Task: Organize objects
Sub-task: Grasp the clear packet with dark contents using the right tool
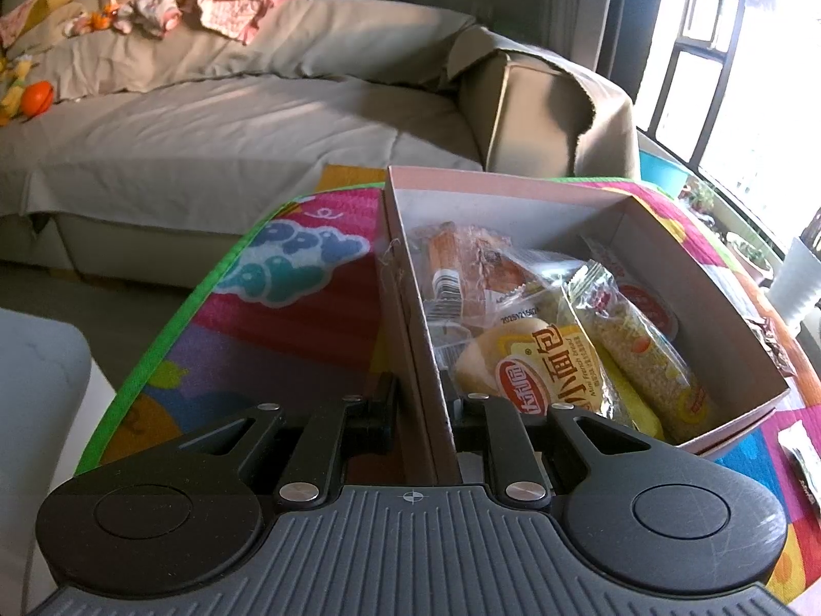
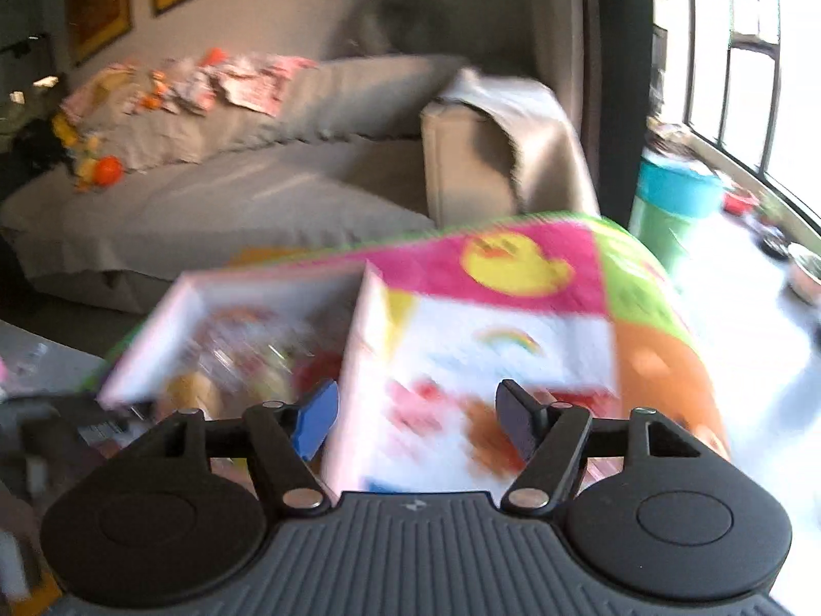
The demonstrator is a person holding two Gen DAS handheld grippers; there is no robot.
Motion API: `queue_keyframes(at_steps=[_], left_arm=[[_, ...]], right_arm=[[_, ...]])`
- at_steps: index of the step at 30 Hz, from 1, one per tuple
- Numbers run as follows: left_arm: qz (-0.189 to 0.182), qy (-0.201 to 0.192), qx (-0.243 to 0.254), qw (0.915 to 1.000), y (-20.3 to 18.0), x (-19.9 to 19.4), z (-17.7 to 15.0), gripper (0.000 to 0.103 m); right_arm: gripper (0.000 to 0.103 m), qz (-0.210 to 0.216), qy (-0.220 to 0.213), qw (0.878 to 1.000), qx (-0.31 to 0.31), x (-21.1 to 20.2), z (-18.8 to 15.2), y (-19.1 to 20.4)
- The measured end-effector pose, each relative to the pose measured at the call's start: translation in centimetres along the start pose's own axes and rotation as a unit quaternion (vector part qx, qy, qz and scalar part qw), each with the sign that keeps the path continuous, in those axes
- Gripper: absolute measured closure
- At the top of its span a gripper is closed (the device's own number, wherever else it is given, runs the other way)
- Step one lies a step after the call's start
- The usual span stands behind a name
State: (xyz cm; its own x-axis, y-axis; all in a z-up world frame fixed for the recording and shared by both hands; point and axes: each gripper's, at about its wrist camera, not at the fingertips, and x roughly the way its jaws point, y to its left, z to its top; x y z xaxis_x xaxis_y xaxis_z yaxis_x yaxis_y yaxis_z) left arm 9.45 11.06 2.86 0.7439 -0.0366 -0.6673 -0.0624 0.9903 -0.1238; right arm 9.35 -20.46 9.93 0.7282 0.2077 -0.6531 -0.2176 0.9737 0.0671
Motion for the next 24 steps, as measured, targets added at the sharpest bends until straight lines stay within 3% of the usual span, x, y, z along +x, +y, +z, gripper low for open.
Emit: queue_keyframes(at_steps=[5,11,18,22,24], left_arm=[[0.003,0.001,0.000,1.0000,0.1,0.0,0.0,0.086],[0.017,0.002,0.013,0.9998,-0.4,0.1,0.2,0.087],[0.012,-0.003,0.025,0.9996,-0.7,0.4,0.3,0.087],[0.012,-0.002,0.024,0.9996,-0.6,0.3,0.4,0.087],[0.009,-0.001,0.020,0.9998,-0.6,0.1,0.4,0.087]], right_arm=[[0.024,-0.046,0.036,0.998,0.012,-0.5,-4.1,-2.6],[0.023,-0.042,0.082,0.995,0.037,0.3,-8.5,-3.4],[0.020,-0.039,0.075,0.996,0.032,0.8,-9.3,-2.3],[0.028,-0.034,0.076,0.996,0.011,1.1,-8.9,-1.0],[0.038,-0.036,0.074,0.997,-0.006,1.0,-9.0,-0.4]])
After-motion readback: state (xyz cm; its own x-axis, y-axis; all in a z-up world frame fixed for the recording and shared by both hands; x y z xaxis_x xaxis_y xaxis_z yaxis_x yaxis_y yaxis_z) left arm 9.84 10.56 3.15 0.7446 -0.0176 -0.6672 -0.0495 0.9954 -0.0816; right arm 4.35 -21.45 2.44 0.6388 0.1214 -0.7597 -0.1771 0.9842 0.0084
